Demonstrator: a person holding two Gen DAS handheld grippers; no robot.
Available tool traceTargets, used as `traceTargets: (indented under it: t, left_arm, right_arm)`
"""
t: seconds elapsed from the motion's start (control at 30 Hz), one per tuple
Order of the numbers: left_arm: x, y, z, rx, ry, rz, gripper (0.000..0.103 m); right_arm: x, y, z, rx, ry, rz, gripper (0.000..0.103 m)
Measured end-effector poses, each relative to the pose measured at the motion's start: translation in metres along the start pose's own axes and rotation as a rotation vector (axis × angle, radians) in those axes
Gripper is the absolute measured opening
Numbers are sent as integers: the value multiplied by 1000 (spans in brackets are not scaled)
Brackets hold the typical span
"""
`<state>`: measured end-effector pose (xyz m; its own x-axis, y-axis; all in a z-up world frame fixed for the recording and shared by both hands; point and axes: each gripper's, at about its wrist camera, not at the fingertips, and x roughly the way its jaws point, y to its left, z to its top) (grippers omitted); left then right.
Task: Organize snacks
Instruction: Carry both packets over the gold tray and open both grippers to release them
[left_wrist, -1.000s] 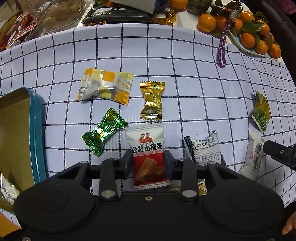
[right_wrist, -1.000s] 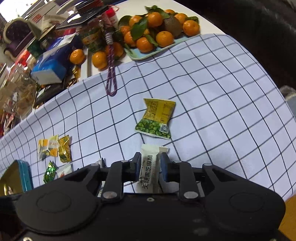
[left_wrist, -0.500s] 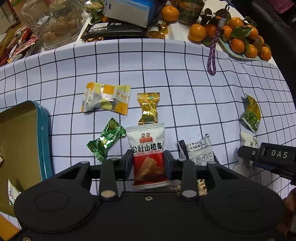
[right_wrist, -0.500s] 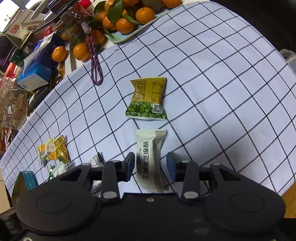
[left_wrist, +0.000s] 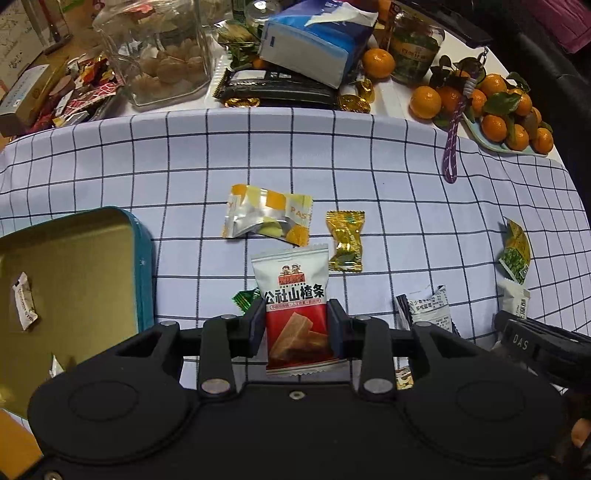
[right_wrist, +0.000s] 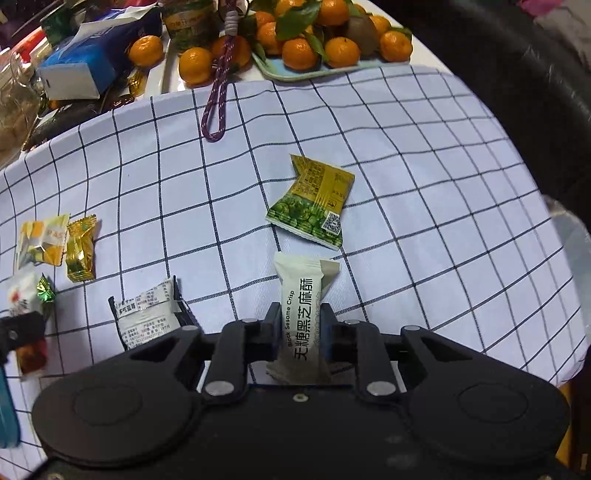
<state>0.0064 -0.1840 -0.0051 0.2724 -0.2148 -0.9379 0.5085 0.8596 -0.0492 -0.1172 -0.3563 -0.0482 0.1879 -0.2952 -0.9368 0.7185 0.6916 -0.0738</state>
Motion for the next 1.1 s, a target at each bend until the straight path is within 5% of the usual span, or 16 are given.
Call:
traceTargets:
  t: [0.37, 0.67, 1.1]
  left_arm:
    - [-23, 57, -1, -65, -76, 75, 43]
    - [-36, 130, -10, -197, -98, 164, 43]
    - [-50, 235, -29, -418, -81, 258, 43]
  right_arm:
    - [-48, 12, 14, 83, -116, 85, 22]
    - [-84, 80, -3, -11, -179, 268, 22]
    - [-122, 185, -28, -163, -156, 517, 22]
